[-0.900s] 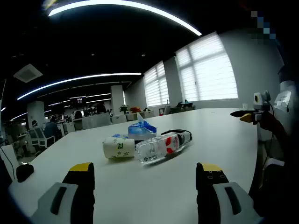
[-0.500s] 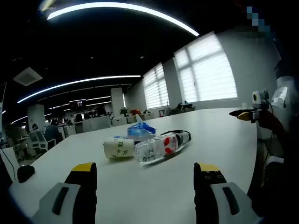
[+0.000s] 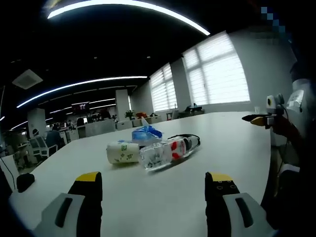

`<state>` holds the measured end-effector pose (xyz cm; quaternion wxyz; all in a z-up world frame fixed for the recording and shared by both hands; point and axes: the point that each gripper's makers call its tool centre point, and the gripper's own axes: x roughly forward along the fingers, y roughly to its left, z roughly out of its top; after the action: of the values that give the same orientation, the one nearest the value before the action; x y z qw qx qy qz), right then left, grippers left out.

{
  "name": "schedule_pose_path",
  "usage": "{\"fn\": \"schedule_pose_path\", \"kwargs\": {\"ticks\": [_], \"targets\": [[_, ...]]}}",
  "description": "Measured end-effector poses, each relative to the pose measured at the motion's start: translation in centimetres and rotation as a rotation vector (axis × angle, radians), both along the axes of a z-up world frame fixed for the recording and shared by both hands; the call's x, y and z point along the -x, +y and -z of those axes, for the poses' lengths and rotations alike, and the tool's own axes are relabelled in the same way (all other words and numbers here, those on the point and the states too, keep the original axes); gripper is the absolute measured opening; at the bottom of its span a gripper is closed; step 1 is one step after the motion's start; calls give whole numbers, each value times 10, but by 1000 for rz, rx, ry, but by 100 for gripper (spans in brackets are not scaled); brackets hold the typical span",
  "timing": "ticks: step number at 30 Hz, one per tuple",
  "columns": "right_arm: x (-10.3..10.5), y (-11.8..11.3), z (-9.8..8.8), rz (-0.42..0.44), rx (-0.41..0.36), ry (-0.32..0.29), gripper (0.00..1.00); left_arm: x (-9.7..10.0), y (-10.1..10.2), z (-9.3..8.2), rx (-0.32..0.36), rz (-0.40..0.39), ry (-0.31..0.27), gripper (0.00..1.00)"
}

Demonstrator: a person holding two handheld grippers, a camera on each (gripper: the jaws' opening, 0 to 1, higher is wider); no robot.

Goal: Arrange the tabletop items into an orderly group along one side of the table until the central work area is clear of visible clutter.

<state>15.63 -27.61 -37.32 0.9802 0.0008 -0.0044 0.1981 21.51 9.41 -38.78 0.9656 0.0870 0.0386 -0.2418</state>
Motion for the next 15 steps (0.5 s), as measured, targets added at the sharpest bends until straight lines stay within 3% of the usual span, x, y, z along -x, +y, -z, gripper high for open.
{"fn": "schedule_pose_path", "kwargs": {"ticks": [8,15], "targets": [[-1,-1,-5,6,1,-21,67,0,-2,-3,-7,6,-8,85],[0,-2,2,8,5,-9,65,3,-4,-3,-12,16,-12,85]]}}
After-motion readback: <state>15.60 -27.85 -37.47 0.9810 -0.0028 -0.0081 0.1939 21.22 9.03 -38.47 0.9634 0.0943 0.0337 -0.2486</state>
